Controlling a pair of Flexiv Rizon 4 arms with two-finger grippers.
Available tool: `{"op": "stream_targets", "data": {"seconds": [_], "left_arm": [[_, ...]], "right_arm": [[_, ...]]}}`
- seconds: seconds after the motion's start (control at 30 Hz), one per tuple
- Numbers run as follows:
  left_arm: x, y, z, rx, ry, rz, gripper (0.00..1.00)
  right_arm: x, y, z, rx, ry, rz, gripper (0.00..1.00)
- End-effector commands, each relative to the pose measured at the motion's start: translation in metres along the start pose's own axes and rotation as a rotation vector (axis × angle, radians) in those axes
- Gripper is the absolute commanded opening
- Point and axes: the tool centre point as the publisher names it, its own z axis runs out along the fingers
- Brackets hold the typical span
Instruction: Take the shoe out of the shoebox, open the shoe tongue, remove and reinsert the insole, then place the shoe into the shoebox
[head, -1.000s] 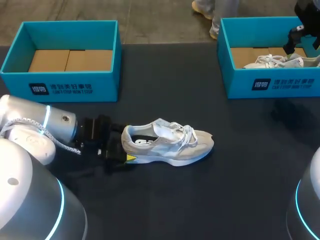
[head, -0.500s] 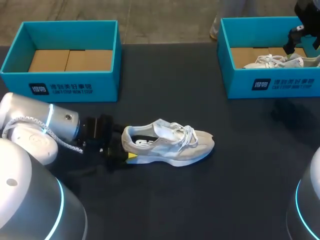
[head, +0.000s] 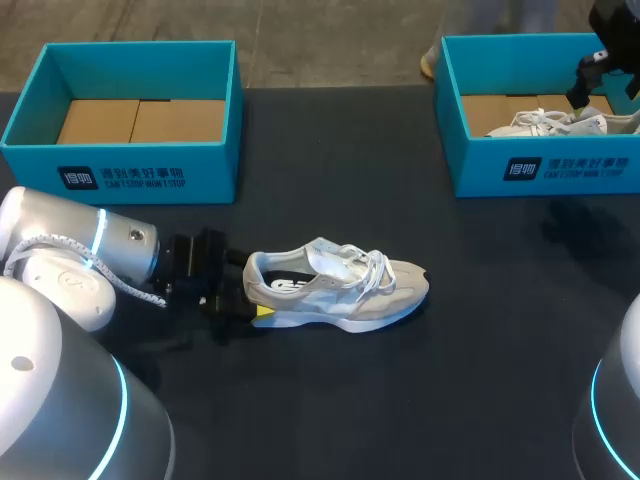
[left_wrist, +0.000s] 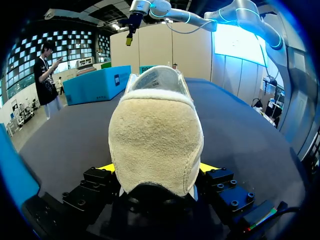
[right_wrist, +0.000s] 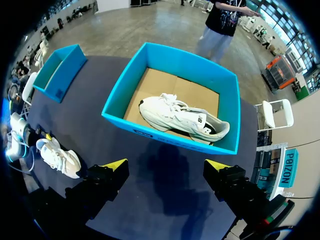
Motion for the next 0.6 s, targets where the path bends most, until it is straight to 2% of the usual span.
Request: {"op": "stream_targets", "data": {"seconds": [0.03, 0.23, 0.3, 0.43, 0.6], "left_arm": [[0.000, 0.001, 0.002, -0.004, 0.001, 0.000, 0.00], [0.000, 0.001, 0.002, -0.004, 0.001, 0.000, 0.00], [0.000, 0.001, 0.002, -0.004, 0.001, 0.000, 0.00], [0.000, 0.001, 0.002, -0.004, 0.001, 0.000, 0.00], [0.000, 0.001, 0.002, -0.004, 0.001, 0.000, 0.00]], "right_arm": [[0.000, 0.000, 0.001, -0.001, 0.000, 0.001, 1.00], [0.000, 0.000, 0.001, -0.001, 0.000, 0.001, 1.00], [0.008, -0.001, 0.000, -0.005, -0.020, 0.057, 1.00], [0.033, 0.001, -0.002, -0.019, -0.042, 0.130, 1.00], [0.075, 0.007, -0.002, 0.004, -0.062, 0.165, 1.00]]}}
